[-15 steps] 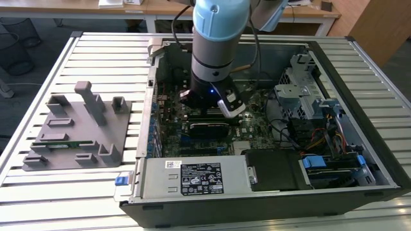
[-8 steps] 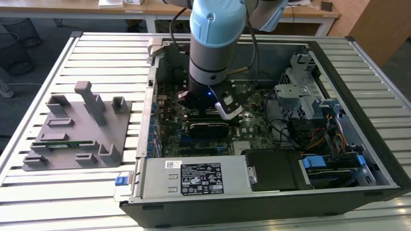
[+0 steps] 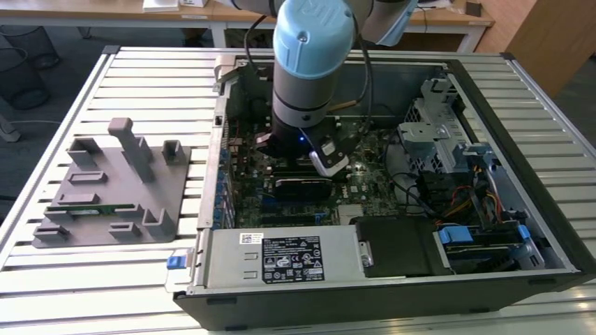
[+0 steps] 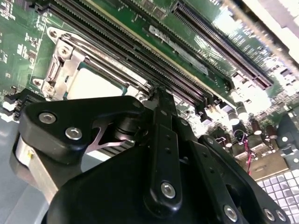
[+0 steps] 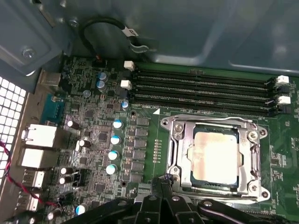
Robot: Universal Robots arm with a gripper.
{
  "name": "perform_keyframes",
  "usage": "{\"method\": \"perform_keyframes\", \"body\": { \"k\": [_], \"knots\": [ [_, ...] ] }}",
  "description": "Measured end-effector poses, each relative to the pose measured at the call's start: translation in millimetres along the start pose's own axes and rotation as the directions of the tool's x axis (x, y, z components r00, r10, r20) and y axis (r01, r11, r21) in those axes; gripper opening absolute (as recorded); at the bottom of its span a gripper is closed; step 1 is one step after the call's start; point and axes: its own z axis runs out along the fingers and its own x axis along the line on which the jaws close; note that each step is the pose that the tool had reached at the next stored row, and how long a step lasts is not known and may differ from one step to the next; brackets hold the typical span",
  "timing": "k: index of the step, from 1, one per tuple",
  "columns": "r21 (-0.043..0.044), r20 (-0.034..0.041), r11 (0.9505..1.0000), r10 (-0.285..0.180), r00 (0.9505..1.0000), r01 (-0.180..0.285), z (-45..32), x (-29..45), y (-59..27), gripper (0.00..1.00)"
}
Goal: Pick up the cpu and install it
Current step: 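Install the second cpu locking lever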
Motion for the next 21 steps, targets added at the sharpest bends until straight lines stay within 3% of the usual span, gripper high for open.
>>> {"method": "perform_keyframes", "body": {
  "k": [2,13,21],
  "knots": [
    [-0.0081,0.0006,1.0000,0.000,1.0000,0.000,0.6,0.4,-0.1,0.11],
    [-0.0317,0.0024,0.9995,-0.001,1.0000,0.001,1.8,2.0,0.1,0.11],
    [-0.0337,0.0025,0.9994,-0.001,1.0000,0.001,-0.2,3.1,0.6,0.11]
  ]
}}
